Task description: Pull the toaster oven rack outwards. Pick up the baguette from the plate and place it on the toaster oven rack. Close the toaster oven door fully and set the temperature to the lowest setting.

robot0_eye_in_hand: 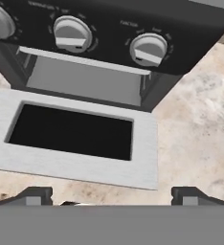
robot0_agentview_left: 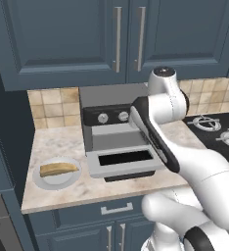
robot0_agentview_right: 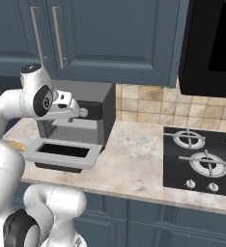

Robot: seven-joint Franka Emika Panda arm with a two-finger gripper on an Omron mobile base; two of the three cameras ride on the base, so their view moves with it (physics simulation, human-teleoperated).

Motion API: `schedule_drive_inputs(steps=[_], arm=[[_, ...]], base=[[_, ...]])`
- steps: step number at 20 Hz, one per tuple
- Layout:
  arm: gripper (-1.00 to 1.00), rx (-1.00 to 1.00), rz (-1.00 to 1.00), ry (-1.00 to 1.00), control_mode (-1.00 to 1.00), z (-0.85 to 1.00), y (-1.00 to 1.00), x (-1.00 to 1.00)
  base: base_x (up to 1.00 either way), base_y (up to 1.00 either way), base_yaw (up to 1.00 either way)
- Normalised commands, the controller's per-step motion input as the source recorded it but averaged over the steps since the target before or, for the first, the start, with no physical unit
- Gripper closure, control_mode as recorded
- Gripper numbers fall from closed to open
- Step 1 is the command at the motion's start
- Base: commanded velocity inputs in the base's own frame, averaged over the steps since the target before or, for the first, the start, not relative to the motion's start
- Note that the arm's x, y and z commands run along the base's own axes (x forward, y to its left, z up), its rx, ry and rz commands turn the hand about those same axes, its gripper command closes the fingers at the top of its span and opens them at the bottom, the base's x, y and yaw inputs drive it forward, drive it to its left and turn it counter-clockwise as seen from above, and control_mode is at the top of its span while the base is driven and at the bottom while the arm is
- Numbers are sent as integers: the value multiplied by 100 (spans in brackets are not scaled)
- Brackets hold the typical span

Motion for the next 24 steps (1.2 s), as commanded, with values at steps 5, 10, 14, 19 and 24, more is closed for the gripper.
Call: schedule_drive_inputs(steps=[5,10,14,19,24], arm=[[-100,-3,-1,-22,-100,-5,13,-9],[-100,-5,-4,-21,-100,-9,10,-2],[-100,-5,-8,-18,-100,-19,4,0],[-100,-4,-11,-16,-100,-18,2,0],[-100,0,-13,-13,-100,-14,1,0]], base=[[0,0,0],[0,0,0],[0,0,0],[0,0,0],[0,0,0]])
